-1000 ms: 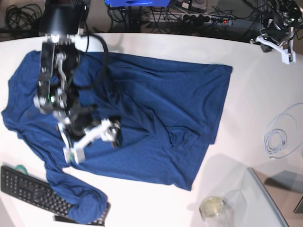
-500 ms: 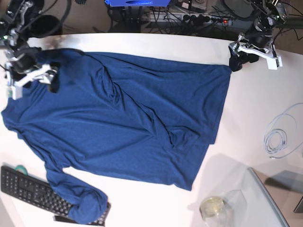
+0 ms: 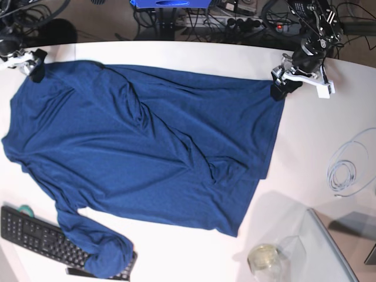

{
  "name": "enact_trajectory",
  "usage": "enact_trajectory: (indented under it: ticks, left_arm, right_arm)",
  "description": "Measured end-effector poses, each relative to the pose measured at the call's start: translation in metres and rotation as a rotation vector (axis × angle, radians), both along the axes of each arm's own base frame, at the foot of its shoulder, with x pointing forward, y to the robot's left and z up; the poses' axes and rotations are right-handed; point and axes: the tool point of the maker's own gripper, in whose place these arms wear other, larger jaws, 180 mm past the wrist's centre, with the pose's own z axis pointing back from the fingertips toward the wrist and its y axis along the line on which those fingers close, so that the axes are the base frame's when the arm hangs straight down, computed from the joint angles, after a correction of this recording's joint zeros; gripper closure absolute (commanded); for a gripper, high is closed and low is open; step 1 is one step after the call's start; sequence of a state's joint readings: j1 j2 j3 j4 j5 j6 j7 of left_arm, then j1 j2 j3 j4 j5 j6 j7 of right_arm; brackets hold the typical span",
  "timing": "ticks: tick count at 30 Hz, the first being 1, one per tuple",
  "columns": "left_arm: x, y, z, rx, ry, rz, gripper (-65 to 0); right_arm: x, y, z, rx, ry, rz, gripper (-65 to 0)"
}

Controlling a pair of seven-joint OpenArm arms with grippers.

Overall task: Layout the t-shirt on the table in an organized manner, then fold the t-shirt properly
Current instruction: 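Grasp the shirt edge corners with both grippers, then pull the held shirt edge apart with both grippers to stretch it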

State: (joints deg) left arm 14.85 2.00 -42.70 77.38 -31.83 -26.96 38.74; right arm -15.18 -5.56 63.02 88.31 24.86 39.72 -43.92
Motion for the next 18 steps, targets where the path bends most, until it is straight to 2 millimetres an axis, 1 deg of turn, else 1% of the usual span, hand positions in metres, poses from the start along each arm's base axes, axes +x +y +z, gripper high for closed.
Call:
enact_trajectory:
  ticks: [3,5,6,8,10,12,14,15,16,18]
  left_arm:
    - [0.007,0.0,-0.003,-0.03,-0.012,0.027,-43.3]
    - [0.009,0.0,-0.004,-0.034,-0.015,0.031,-42.8]
    - [0.01,0.001,-0.004,-0.031,-0.02,0.035,-41.3]
    - [0.009,0.001,-0.004,-0.03,-0.018,0.037,-34.9]
    - [0.006,0.002,-0.007,-0.031,-0.001,0.04,-23.5]
    - [0.001,0.001,-0.01,-0.032,0.02,0.034,-12.5]
    - [-0.003,0.003,-0.013,-0.027,0.04,0.024,-4.4]
    - [-0.005,0.005,-0.013,-0.023,0.046,0.021,-1.2]
    - [-0.005,0.007,-0.012,-0.016,0.048,0.019,0.0]
    - [-0.005,0.012,-0.01,-0.001,0.053,0.009,0.0]
  right_arm:
    - [-0.013,-0.014,-0.01,0.04,0.039,-0.036,-59.7]
    - [-0.021,-0.016,-0.02,0.064,0.081,-0.034,-59.7]
    - [-0.022,-0.016,-0.024,0.076,0.085,-0.039,-59.7]
    - [-0.018,-0.01,-0.033,0.122,0.077,-0.058,-59.7]
    - [-0.012,-0.007,-0.037,0.148,0.06,-0.059,-59.7]
    - [-0.008,-0.011,-0.039,0.161,0.05,-0.059,-59.7]
    - [-0.002,-0.013,-0.04,0.173,0.028,-0.074,-59.3]
    - [0.0,-0.013,-0.042,0.181,0.021,-0.081,-59.3]
    - [0.003,-0.012,-0.042,0.188,0.01,-0.087,-59.3]
    - [0.007,-0.011,-0.042,0.195,-0.002,-0.088,-59.1]
